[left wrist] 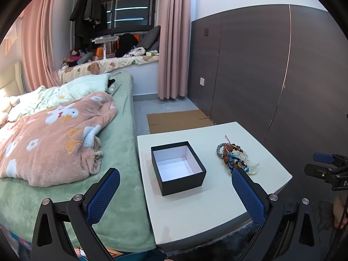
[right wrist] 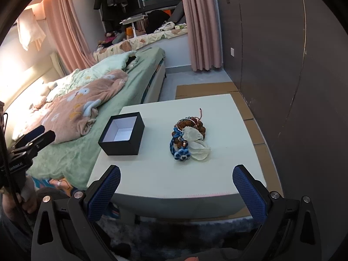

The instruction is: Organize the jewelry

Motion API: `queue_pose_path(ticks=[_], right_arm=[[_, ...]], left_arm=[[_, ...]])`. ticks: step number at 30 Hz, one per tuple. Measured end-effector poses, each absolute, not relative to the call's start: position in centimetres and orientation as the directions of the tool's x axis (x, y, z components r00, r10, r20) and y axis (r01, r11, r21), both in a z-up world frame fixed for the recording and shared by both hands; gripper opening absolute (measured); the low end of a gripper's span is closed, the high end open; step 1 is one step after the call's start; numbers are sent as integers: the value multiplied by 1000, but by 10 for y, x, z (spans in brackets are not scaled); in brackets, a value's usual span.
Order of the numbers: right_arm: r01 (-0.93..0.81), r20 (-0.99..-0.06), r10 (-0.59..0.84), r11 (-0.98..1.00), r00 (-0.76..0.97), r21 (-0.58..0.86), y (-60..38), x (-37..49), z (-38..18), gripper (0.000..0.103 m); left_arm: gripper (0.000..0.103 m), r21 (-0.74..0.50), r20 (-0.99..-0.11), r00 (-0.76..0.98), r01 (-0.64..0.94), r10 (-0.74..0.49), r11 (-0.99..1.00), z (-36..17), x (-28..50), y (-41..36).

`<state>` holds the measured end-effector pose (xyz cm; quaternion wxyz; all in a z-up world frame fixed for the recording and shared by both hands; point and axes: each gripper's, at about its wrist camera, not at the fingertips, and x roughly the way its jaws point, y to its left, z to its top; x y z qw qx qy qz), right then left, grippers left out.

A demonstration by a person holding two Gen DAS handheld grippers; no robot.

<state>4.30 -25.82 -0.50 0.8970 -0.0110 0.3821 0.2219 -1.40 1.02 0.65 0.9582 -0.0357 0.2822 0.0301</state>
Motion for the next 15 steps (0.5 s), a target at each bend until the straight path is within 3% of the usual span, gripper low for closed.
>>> queue_pose_path(ticks=[15], right_arm=[[-406,-689,384,903,615,141,-258,44,-6,103]], left_arm=[[103,-68,-539,842,-79,30,995,9,-17,12]])
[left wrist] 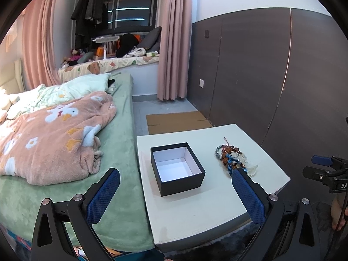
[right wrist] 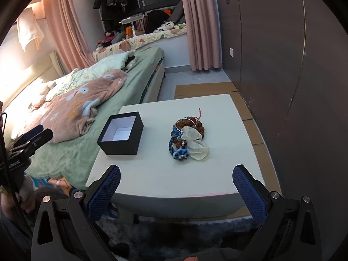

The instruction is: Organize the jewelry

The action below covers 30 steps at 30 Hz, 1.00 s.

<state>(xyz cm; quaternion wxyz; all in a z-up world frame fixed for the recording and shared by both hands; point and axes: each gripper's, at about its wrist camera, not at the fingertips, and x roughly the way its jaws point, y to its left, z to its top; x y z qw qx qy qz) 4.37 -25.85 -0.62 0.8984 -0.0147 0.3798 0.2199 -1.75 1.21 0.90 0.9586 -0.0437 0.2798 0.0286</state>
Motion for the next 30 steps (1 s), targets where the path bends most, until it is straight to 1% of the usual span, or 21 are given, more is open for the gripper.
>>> queue_pose_path(ticks=[21,30], right_arm=[[-409,-688,387,902,614,142,-259,41,-6,103],[-406,-692,382,903,613,139,-259,41,-5,103]], left_arm=[[103,-65,-542,840,-81,33,995,11,-16,10],[103,-69,-556,831,-84,32,994,10,-9,8]])
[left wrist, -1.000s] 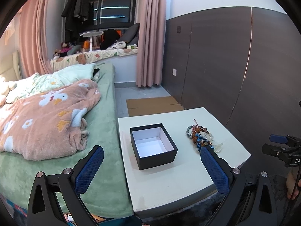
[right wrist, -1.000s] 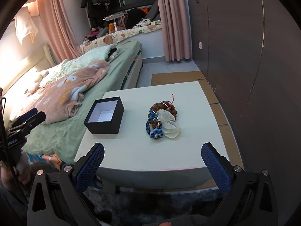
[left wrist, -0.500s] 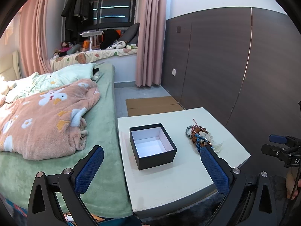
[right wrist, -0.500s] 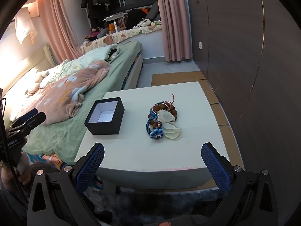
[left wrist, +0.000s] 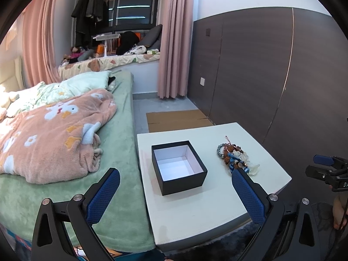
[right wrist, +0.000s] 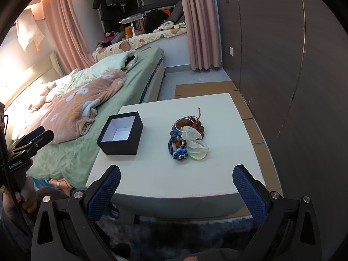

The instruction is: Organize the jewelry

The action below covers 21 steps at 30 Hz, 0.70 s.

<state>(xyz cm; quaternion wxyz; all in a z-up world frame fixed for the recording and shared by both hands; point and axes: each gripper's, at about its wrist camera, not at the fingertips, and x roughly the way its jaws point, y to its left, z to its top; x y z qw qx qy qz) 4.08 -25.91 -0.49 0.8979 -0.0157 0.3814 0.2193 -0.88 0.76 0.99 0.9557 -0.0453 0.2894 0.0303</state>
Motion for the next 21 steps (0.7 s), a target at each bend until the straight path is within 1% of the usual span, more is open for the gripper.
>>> queue_pose_path(ticks=[7,12,15,18,21], right_arm=[[-405,-696,387,902,604,150,-260,43,-5,103],[-403,-712,385,902,587,154,-266,48,-2,103],[-407,-699,413,894,583,188,-272,51,3,103],[-398,-686,412,898,600,191,-279,59,11,103],[-380,-670,434,894,602,237,-289,74,17,103]], left_arm=[[103,-59,-560,827,-94,45,994,4,-2,12],[103,-66,-579,815,-40,-5,997,8,-1,8],[103,-68,-561,827,-12,-28,998,13,3,1],[103,-75,-559,827,12,-52,997,15,11,-6],[103,-88,-563,822,39,-82,995,12,26,-14]])
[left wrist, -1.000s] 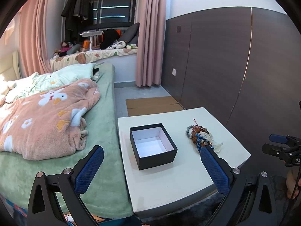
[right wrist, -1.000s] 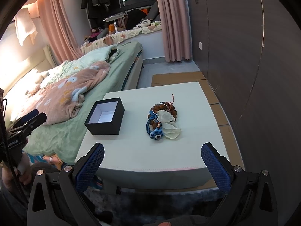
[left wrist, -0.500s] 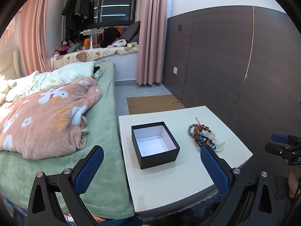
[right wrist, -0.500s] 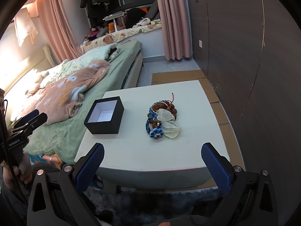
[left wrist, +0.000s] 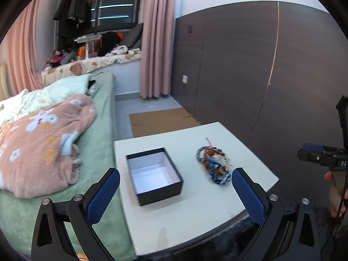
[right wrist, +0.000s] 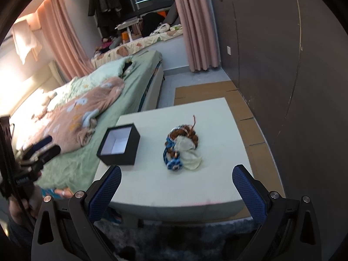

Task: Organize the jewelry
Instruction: 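Lower the left tool onto the pile and grasp the blue braided bracelet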

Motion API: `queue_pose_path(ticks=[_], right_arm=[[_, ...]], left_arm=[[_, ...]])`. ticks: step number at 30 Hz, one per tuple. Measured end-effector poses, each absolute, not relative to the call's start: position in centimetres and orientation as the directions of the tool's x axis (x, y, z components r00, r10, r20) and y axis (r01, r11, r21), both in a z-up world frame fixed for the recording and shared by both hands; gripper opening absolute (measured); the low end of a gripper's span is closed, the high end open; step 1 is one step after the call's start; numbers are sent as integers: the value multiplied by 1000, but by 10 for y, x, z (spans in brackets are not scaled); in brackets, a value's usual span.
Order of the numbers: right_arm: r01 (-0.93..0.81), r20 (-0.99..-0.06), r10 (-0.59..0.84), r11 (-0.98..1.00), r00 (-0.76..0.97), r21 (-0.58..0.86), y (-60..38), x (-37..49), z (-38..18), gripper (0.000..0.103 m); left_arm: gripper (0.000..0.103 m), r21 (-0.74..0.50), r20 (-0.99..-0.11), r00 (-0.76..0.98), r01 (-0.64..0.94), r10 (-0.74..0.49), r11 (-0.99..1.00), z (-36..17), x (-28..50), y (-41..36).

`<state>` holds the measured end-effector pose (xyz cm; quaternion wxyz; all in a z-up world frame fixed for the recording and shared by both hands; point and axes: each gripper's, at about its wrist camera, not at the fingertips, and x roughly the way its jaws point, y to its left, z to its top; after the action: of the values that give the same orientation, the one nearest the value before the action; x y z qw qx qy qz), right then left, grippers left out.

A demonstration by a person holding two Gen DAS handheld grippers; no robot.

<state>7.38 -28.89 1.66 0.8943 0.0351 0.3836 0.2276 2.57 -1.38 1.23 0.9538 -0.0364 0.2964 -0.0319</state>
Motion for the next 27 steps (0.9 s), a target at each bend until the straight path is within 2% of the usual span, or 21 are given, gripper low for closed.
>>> queue_pose_path(ticks=[6,9,13,21,23,27], right_arm=[[-313,-667,431,902,608,298,-302,102,7,101],[-271,-674,445,895,590,354,-307,116,-6,98],[-258,-691,442,897,571,360,-308,126,-23,90],[-178,-719,452,886,528,427,-323,140,-57,90],[-142,-731,451,884,512,445,-329,147,-67,90],[-73,-753,442,880,487,470,-336,155,-82,90]], left_arm=[[101,-107,-576,800,130,-168,986,-2,52,-44],[95,-111,-598,775,174,-206,978,-14,68,-60],[82,-150,-638,724,218,-262,965,-34,89,-74],[74,-191,-708,617,301,-344,934,-65,119,-105],[66,-208,-728,584,310,-359,927,-76,127,-109],[64,-213,-742,564,316,-363,925,-93,141,-116]])
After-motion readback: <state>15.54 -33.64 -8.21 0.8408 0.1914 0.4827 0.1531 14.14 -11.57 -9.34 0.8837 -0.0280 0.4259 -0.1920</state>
